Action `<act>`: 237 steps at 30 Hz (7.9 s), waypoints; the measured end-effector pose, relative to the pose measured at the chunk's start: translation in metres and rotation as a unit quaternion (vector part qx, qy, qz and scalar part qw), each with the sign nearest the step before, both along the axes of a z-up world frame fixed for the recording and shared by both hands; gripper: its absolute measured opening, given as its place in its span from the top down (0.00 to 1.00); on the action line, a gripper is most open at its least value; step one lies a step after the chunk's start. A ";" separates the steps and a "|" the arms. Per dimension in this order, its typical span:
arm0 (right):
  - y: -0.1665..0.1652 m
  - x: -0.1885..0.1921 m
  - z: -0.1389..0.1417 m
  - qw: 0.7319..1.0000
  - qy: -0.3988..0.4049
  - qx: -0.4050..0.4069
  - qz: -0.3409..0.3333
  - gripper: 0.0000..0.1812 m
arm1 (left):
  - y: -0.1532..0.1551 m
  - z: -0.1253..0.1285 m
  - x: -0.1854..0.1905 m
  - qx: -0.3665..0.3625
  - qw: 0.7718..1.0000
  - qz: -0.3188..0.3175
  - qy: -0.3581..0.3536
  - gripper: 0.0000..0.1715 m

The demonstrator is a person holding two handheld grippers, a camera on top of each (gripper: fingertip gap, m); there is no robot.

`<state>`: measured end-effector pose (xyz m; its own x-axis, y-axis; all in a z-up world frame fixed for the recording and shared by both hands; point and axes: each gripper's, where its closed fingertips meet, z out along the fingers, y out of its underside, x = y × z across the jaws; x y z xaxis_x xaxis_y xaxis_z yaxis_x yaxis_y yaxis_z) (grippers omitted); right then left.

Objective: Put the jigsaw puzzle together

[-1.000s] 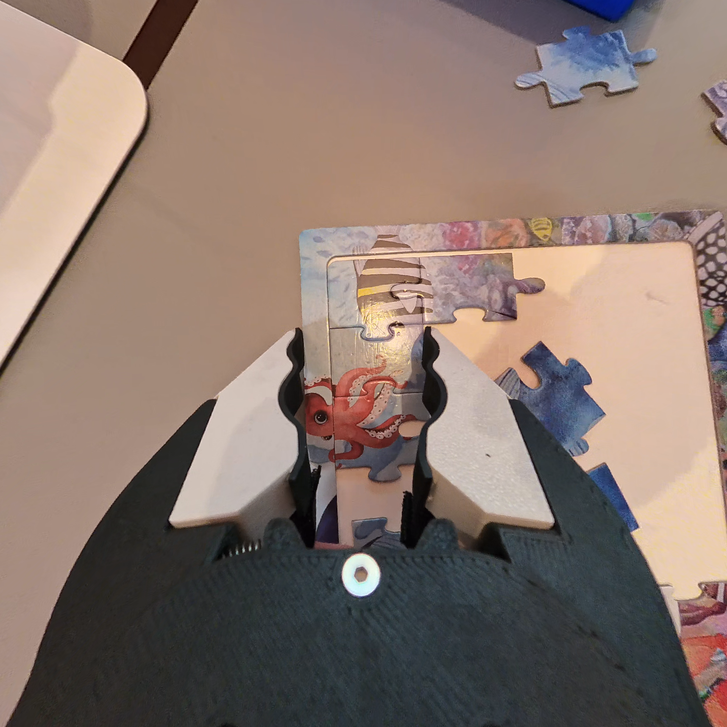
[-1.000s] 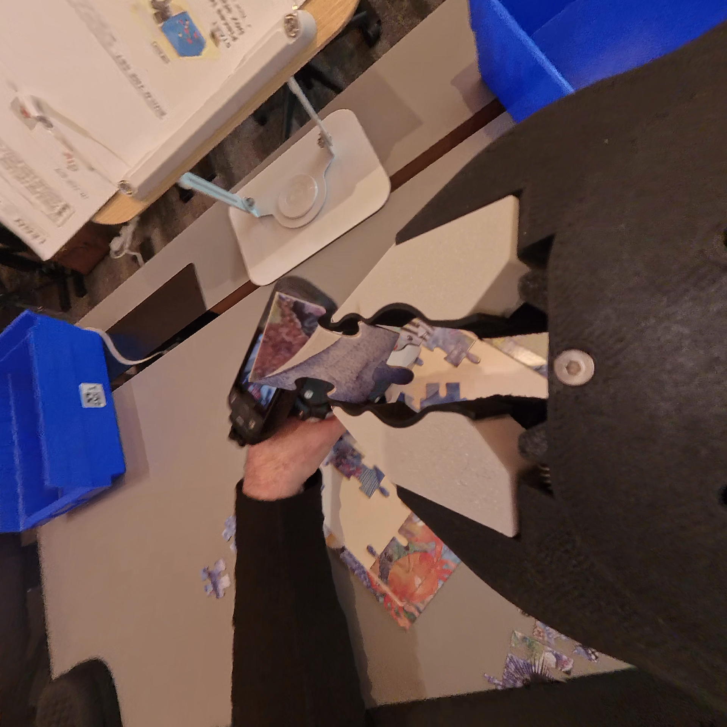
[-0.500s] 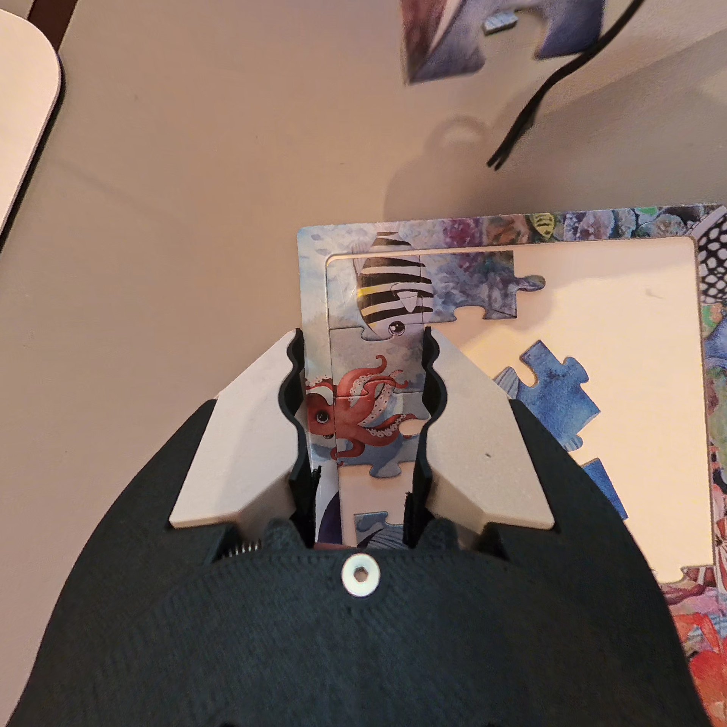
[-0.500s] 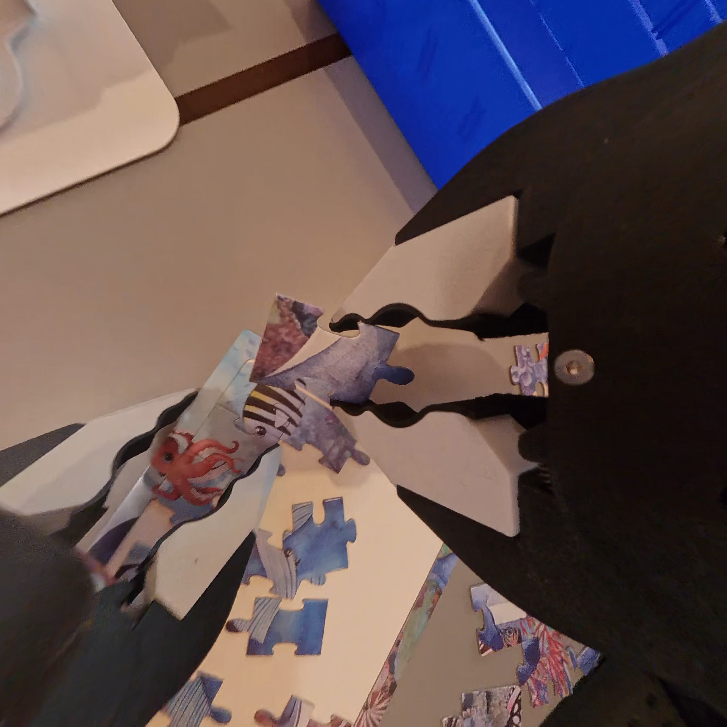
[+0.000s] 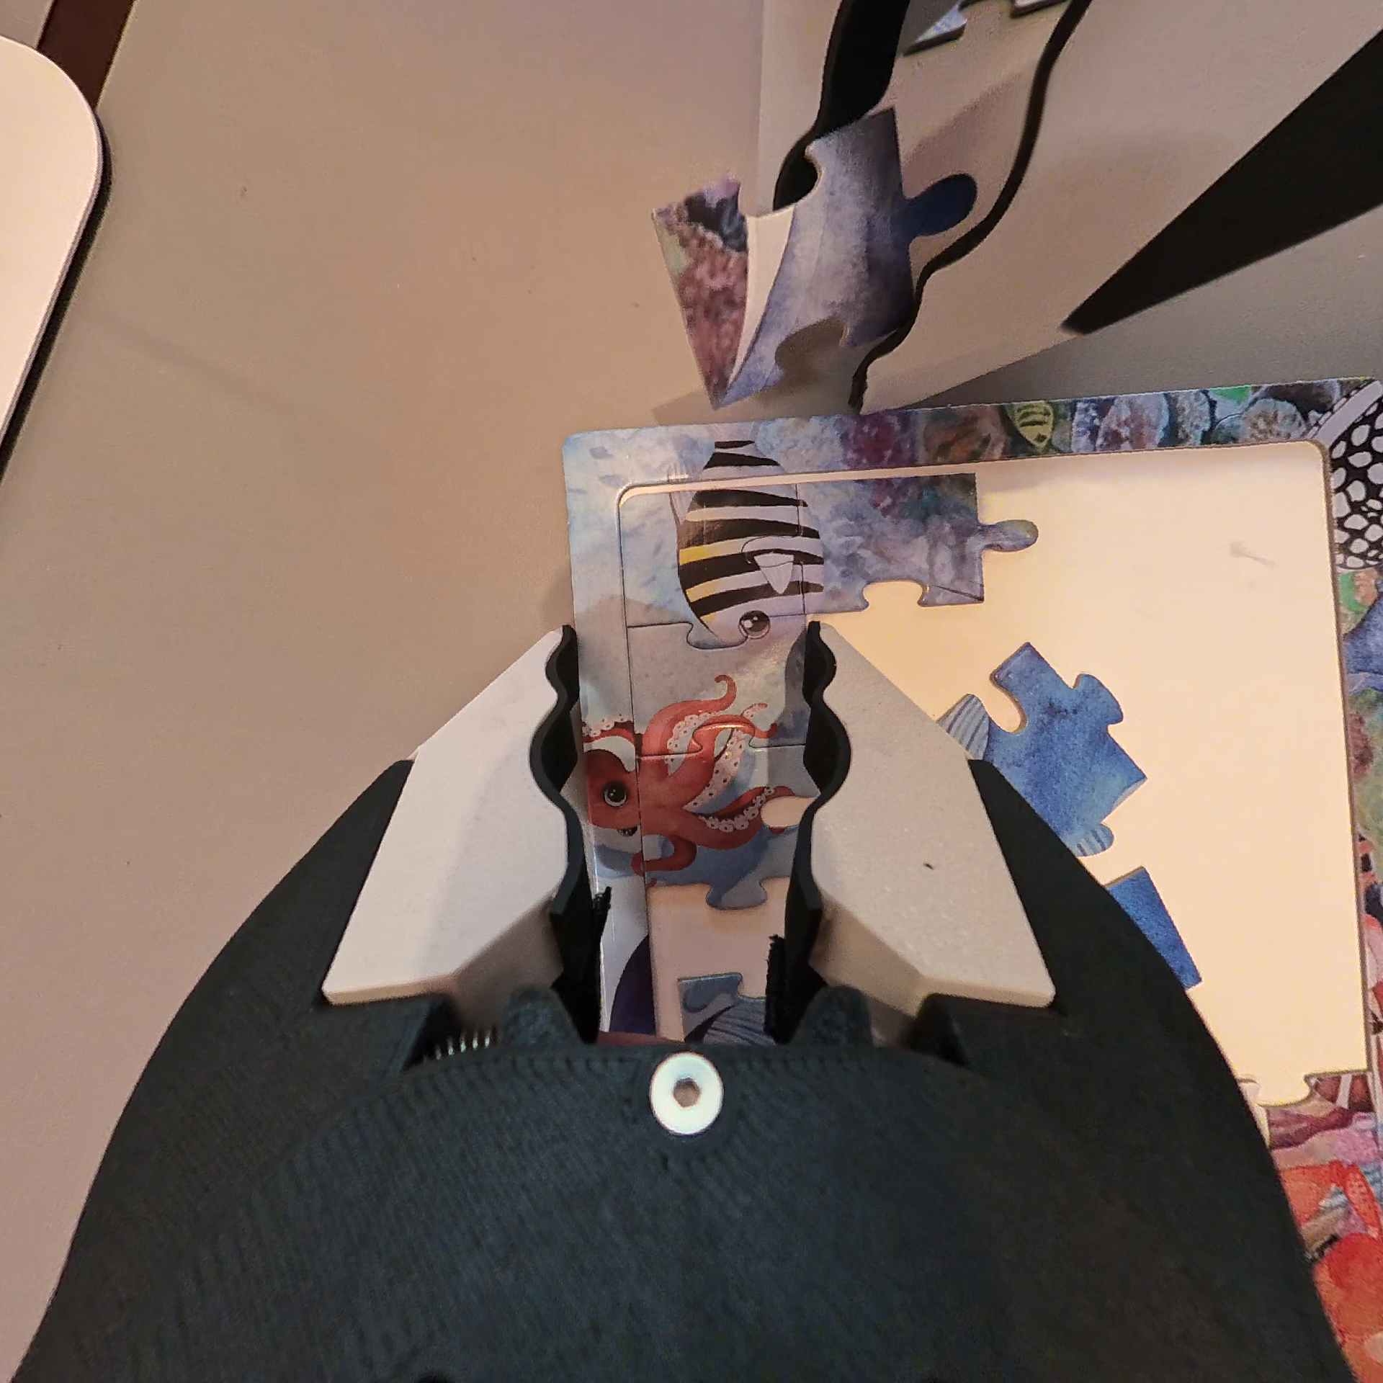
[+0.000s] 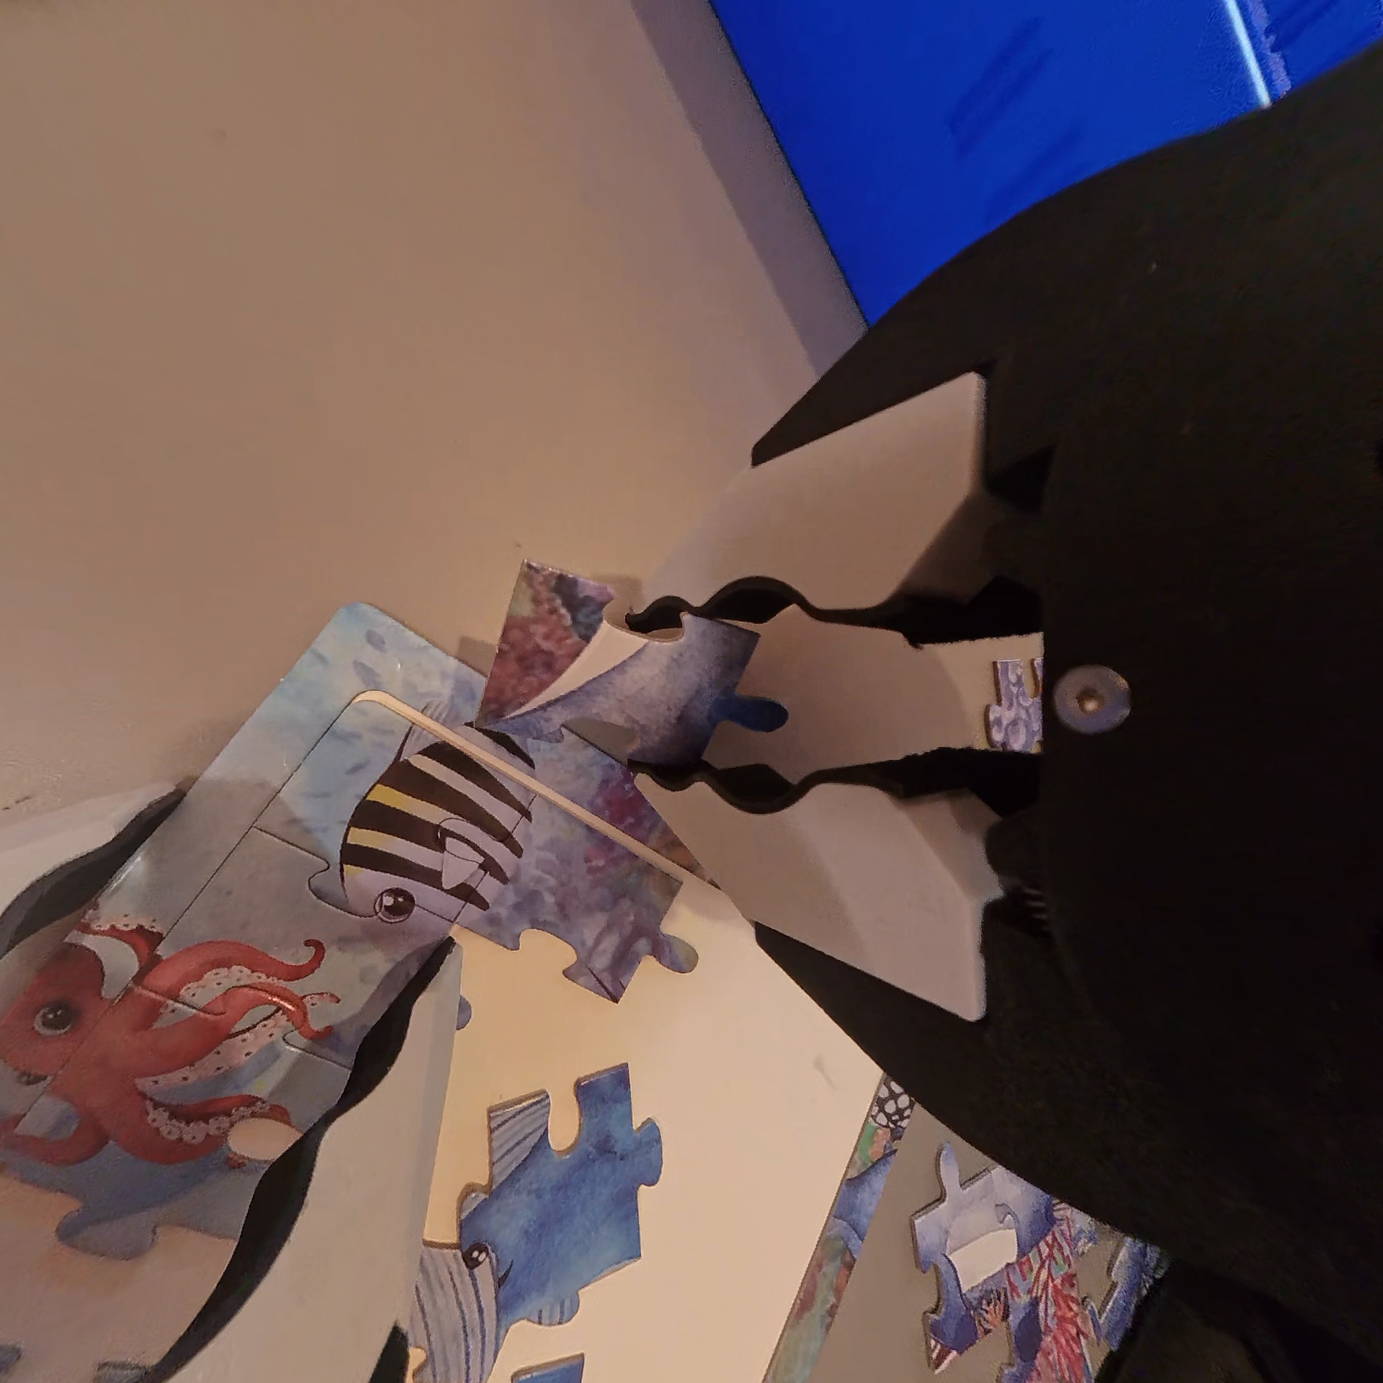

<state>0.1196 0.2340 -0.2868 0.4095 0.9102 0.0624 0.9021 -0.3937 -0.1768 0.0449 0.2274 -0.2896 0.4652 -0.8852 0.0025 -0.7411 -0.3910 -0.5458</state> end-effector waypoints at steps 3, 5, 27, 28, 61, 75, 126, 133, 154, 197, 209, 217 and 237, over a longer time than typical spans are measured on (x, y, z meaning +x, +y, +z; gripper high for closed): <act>0.001 0.001 -0.003 1.000 -0.004 0.001 -0.001 0.82 | 0.000 0.000 0.000 0.001 1.000 0.000 0.001 0.66; 0.002 0.000 -0.003 1.000 -0.002 0.000 -0.001 0.82 | 0.000 0.000 0.000 0.001 1.000 0.000 0.000 0.66; -0.002 -0.002 -0.003 1.000 0.014 -0.015 0.007 0.82 | 0.005 0.000 0.003 0.005 1.000 0.001 -0.015 0.66; -0.002 -0.002 -0.003 1.000 0.014 -0.015 0.007 0.82 | 0.005 0.000 0.003 0.004 1.000 0.001 -0.016 0.66; -0.015 -0.041 0.014 0.994 0.102 -0.022 0.045 0.82 | 0.006 0.000 -0.009 0.008 1.000 0.015 0.011 0.56; -0.012 -0.041 0.004 0.994 0.101 -0.032 0.028 0.82 | 0.010 -0.002 -0.014 -0.001 0.999 0.034 0.004 0.51; 0.004 -0.057 0.047 0.977 0.206 0.033 0.042 0.82 | 0.027 0.053 -0.022 0.008 0.983 0.091 -0.160 0.68; 0.000 -0.072 0.080 0.950 0.289 0.069 0.092 0.82 | 0.024 0.085 -0.013 -0.040 0.948 0.086 -0.304 0.72; -0.033 -0.079 0.137 0.886 0.444 -0.010 0.132 0.82 | 0.008 0.147 -0.009 0.103 0.945 0.010 -0.310 0.71; -0.014 -0.086 0.115 0.927 0.289 0.169 0.171 0.82 | 0.022 0.140 -0.009 0.079 0.937 0.048 -0.338 1.00; -0.002 -0.081 0.111 0.935 0.269 0.182 0.140 0.82 | 0.016 0.141 -0.005 0.052 0.936 0.045 -0.344 0.82; 0.014 -0.074 0.108 0.942 0.259 0.194 0.094 0.82 | 0.006 0.138 0.003 0.036 0.939 0.018 -0.341 0.81; 0.004 -0.076 0.131 0.925 0.300 0.202 0.116 0.77 | 0.008 0.142 -0.011 0.053 0.947 0.023 -0.316 1.00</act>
